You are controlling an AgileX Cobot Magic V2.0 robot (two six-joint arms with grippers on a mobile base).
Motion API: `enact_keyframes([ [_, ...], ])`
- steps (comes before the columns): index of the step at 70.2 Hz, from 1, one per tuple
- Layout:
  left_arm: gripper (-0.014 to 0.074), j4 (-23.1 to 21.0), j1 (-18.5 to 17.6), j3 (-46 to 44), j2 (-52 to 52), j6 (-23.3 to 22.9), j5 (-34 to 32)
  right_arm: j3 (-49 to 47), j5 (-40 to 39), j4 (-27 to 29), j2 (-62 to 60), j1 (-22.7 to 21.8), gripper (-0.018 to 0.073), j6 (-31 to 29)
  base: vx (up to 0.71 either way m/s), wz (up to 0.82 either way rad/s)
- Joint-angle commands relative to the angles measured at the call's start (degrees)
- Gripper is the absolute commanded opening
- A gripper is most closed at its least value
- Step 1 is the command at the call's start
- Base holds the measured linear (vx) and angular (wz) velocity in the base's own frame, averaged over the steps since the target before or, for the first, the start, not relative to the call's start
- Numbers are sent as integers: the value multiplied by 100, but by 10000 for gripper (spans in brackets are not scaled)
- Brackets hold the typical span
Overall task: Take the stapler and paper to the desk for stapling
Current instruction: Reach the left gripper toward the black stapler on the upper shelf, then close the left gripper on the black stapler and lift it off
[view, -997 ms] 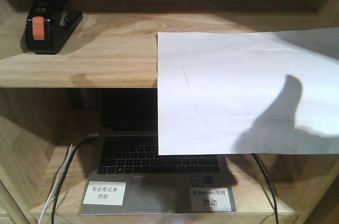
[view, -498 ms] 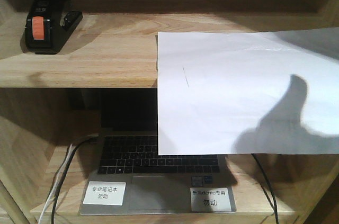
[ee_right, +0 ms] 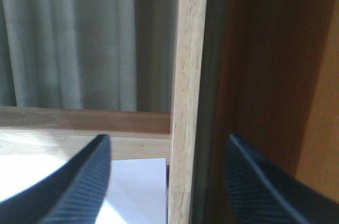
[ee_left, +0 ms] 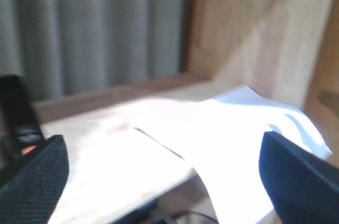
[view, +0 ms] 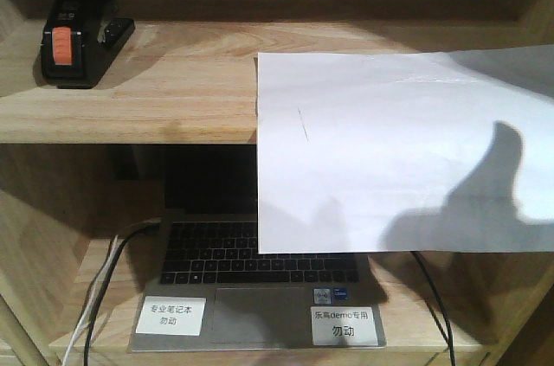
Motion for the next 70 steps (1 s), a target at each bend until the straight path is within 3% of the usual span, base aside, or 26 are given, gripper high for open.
enact_keyframes([
  [1,695,-60,-118,-142,52,13,-369,-153,-391,-12,68,-37,396,-14,0,0],
  [18,683,12,-254,-148,237,0,-427,-153,-391,-16,68,-37,361,-14,0,0],
  [26,681,422,-254,-188,557,-95,-408,-153,-391,-16,68,-37,349,-14,0,0],
  [41,680,1846,-254,-1284,1655,-1505,208,-153,-391,-16,68,-37,343,-14,0,0],
  [55,676,2967,-254,-2822,2705,-2555,1427,-153,-391,-16,68,-37,343,-14,0,0],
  [70,662,3579,-254,-4242,3672,-2976,2525,-153,-391,-16,68,-37,343,-14,0,0],
])
